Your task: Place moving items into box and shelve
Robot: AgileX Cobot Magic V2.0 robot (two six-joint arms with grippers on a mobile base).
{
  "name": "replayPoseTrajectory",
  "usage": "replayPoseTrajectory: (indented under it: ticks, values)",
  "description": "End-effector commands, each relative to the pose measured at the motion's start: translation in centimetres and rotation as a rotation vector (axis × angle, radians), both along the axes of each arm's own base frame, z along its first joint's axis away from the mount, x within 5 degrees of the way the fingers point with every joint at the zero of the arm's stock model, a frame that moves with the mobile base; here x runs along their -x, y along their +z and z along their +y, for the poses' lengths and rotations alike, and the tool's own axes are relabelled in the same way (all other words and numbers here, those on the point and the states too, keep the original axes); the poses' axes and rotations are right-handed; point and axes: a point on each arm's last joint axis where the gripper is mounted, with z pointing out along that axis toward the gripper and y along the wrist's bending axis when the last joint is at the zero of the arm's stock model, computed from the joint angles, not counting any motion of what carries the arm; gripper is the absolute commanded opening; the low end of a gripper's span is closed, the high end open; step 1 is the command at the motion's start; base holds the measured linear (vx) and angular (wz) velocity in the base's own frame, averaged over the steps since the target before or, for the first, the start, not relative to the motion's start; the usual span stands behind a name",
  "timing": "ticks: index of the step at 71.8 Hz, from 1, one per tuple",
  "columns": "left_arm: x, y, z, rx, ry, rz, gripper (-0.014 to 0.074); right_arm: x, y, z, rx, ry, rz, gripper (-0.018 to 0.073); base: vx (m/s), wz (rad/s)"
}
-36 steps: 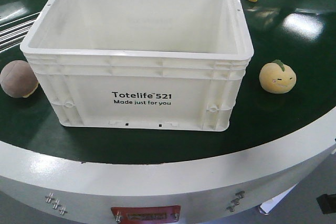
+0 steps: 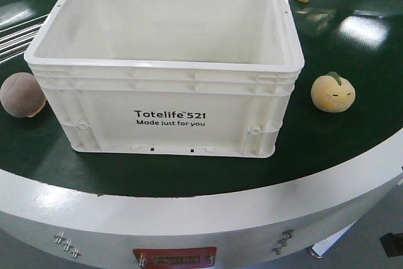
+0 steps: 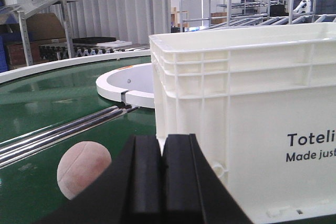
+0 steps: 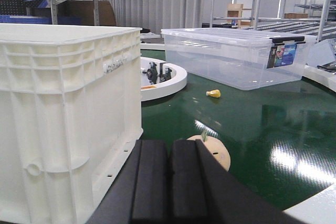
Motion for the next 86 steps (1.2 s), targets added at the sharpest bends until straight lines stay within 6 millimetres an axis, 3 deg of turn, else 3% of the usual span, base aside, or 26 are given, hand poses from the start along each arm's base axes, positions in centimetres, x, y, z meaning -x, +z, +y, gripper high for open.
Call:
replayPoseTrajectory:
  ticks: [1,17,32,49,60,71,86]
  values:
    - [0.2,0.5,0.1,0.031,0.0,-0.091,-0.0027,0.1,0.8,0.0,-0.001,0.001,-0.096,-0.0015,0.0,0.0]
    - [0.9,4.0,0.1,-0.04,0.007,-0.156,-0.0027,0.6,3.3,-0.1,0.001,-0.004,-0.129,-0.0015,0.0,0.0]
    - [0.4,8.4,0.0,-0.024,-0.003,-0.097,-0.0027,0.6,9.0,-0.2,0.025,-0.016,-0.1,-0.0015,0.0,0.0]
    - [-2.6,15.0,-0.4,-0.002,-0.006,-0.085,-0.0027,-2.3,16.6,0.2,0.046,-0.018,-0.114,-0.0015,0.0,0.0]
    - [-5.0,18.6,-0.7,0.0,-0.006,-0.091,-0.0027,-4.8,20.3,0.6,0.087,-0.022,-0.122,-0.0015,0.0,0.0]
    - [-5.8,20.6,-0.8,0.009,-0.003,-0.141,-0.0027,-6.5,22.0,0.8,0.077,-0.019,-0.134,-0.0015,0.0,0.0]
    - [-5.6,21.3,-0.7,0.024,0.001,-0.22,-0.0027,-6.9,22.0,0.9,0.072,-0.017,-0.142,-0.0015,0.0,0.0]
